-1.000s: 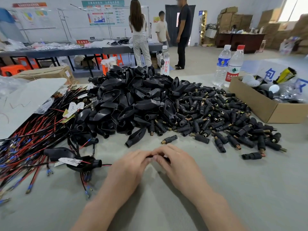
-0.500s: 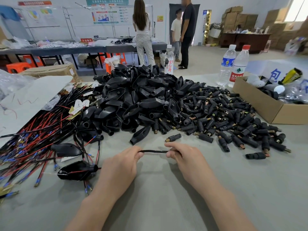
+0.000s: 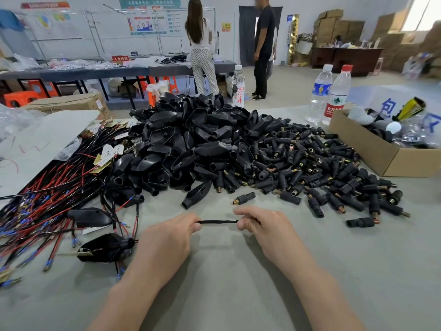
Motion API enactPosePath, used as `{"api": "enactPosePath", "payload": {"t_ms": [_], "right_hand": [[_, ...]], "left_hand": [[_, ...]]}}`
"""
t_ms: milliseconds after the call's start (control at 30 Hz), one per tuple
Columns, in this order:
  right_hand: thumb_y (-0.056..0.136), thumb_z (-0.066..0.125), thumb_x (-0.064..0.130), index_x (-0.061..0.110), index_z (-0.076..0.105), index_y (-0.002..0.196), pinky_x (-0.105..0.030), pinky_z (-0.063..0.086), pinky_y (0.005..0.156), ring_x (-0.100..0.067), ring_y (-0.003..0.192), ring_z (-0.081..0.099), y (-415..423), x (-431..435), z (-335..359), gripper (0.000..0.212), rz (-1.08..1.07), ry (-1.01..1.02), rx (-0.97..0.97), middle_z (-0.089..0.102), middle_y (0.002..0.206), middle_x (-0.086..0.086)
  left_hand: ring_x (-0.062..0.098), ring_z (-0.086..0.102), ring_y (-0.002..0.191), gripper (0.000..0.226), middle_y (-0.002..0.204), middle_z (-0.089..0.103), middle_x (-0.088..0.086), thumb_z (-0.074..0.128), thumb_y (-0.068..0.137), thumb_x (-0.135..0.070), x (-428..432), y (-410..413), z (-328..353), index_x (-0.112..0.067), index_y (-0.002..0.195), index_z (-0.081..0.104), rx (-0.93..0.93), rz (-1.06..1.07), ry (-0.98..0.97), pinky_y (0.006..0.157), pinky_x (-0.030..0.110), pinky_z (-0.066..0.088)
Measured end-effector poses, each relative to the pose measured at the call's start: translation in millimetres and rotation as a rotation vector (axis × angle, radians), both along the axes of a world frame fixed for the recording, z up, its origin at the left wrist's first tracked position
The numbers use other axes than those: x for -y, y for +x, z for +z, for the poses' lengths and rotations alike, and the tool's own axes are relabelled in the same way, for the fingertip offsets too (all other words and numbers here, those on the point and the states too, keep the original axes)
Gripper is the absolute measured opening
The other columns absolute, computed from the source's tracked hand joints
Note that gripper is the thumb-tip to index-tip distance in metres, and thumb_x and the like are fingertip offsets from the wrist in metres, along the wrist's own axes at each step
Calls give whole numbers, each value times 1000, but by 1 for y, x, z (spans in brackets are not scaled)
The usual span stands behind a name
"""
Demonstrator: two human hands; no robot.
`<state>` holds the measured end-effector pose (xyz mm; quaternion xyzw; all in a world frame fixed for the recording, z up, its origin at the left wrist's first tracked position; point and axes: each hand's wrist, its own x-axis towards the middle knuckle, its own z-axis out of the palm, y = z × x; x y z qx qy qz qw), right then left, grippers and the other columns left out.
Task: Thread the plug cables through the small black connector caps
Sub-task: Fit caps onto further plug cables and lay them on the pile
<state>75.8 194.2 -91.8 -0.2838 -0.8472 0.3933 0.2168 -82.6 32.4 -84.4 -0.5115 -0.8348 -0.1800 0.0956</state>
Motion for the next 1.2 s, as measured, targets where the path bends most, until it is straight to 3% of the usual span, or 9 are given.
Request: {"api": "enactPosePath", "payload": {"t_ms": [267, 400, 567, 633, 733, 867, 967, 1100, 1200], "right_hand": [[99, 57, 15, 30, 69, 83, -16, 40, 58, -3, 64, 51, 15, -16, 3, 25, -106, 106, -26, 61, 68, 11], [101, 54, 19, 30, 67, 87, -16, 35, 58, -1, 64, 49, 13, -15, 0, 22, -126, 116, -1, 59, 72, 12], [100, 55, 21, 36, 65, 86, -15, 39, 61, -4, 73, 55, 7, -6, 1, 23, -65, 97, -74, 66, 80, 14], [99, 56, 22, 35, 69, 89, -18, 42, 60, -5, 69, 55, 1, 1, -1, 21, -24, 38, -102, 66, 81, 20], [100, 58, 25, 34, 71, 94, -14, 38, 59, -1, 65, 52, -6, 7, -4, 17, 35, 17, -86, 61, 75, 25], [100, 56, 35, 40, 71, 97, -8, 38, 66, 4, 77, 56, -6, 9, -6, 15, 55, 27, -102, 62, 84, 28], [101, 49, 45, 41, 64, 114, -6, 39, 77, 7, 96, 57, -10, 5, -6, 21, -25, 26, -175, 64, 102, 25], [102, 50, 18, 25, 53, 139, -29, 38, 102, -15, 120, 47, -18, -9, -12, 38, -168, 312, -49, 52, 131, 10], [102, 50, 21, 25, 46, 146, -39, 35, 109, -21, 133, 39, -26, -15, -15, 45, -145, 432, 83, 45, 149, 5]], "left_hand": [[25, 60, 63, 21, 65, 64, -4, 54, 101, -32, 24, -22, 4, -23, 85, 65, -61, 172, 8, 64, 38, 51], [21, 62, 74, 26, 79, 66, -6, 44, 105, -32, 18, -22, -1, -20, 93, 64, -77, 131, 10, 80, 35, 44], [18, 65, 103, 37, 110, 70, -7, 42, 103, -39, 10, -10, 0, -20, 125, 65, -40, -3, 87, 91, 36, 47], [16, 65, 103, 48, 111, 70, -9, 35, 98, -45, 4, -2, 0, -21, 125, 67, -29, -70, 102, 90, 34, 46], [15, 68, 89, 38, 98, 71, -10, 42, 97, -40, -5, 5, -3, -22, 112, 72, -58, -181, 161, 77, 33, 49], [-4, 54, 71, 15, 78, 59, -24, 57, 98, -35, -8, 6, -8, -29, 95, 70, 45, -216, 223, 62, 18, 45], [-5, 50, 63, 10, 65, 53, -25, 59, 97, -35, -8, 4, -15, -37, 87, 59, 157, -122, 227, 56, 15, 36], [8, 55, 70, 10, 74, 58, -18, 47, 97, -43, -10, -1, -21, -39, 88, 48, 288, -71, 211, 57, 23, 39], [12, 52, 64, 12, 66, 55, -12, 45, 98, -42, -10, -1, -20, -38, 86, 46, 316, -72, 203, 53, 25, 35]]}}
